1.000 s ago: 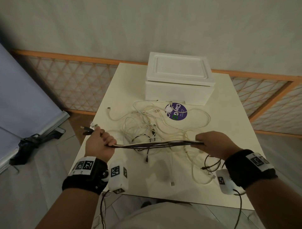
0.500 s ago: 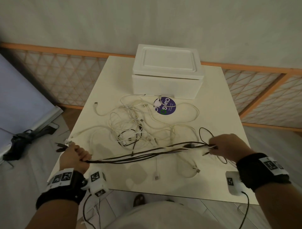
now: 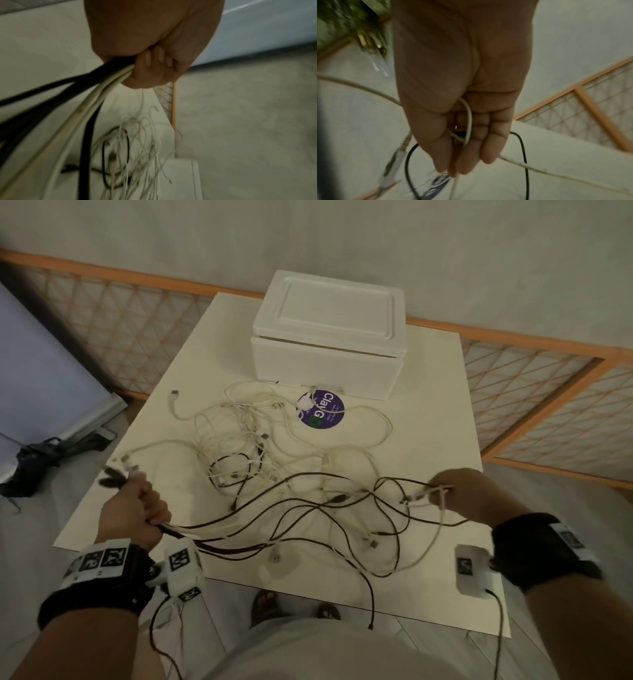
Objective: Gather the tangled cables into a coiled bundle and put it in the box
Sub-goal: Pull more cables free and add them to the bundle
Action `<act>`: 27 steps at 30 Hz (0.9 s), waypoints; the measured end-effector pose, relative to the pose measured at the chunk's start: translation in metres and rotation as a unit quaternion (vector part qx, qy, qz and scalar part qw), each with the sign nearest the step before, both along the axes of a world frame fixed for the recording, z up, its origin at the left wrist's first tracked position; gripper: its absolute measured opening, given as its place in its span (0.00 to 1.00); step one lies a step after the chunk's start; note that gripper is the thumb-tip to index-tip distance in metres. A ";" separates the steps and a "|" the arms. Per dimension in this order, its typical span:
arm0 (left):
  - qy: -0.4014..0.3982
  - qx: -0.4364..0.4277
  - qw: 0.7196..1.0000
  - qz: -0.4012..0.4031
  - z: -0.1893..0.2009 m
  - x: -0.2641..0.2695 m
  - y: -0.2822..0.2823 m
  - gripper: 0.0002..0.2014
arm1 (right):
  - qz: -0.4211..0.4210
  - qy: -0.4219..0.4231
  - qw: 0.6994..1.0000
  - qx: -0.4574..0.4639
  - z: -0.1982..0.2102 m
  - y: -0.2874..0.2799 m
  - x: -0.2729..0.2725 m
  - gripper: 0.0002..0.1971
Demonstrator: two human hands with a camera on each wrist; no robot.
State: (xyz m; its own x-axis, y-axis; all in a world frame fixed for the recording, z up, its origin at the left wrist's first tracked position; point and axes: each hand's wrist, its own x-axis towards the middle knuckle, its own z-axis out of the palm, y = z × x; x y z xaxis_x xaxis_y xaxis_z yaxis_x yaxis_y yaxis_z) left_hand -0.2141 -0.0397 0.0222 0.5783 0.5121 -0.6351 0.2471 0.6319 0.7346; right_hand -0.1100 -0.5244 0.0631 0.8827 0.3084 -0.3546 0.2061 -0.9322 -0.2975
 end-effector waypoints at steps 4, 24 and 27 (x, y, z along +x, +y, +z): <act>-0.045 0.091 0.987 -0.127 0.036 0.021 -0.057 0.18 | 0.011 -0.011 0.992 0.125 0.013 0.060 0.004 0.04; 0.055 0.158 0.986 0.012 0.016 0.000 0.005 0.18 | -0.262 -0.011 0.953 -0.155 0.028 -0.069 0.029 0.10; 0.054 0.124 0.990 -0.031 0.016 -0.001 0.002 0.19 | -0.295 0.032 0.953 -0.064 0.009 -0.062 0.032 0.14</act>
State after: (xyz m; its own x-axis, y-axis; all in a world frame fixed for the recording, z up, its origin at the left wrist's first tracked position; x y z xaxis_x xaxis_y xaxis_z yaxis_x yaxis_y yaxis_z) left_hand -0.2146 -0.0376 0.0384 0.5490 0.6259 -0.5540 0.3661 0.4158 0.8325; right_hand -0.0778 -0.5861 0.0722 0.8647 -0.2839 -0.4143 -0.3792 -0.9099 -0.1680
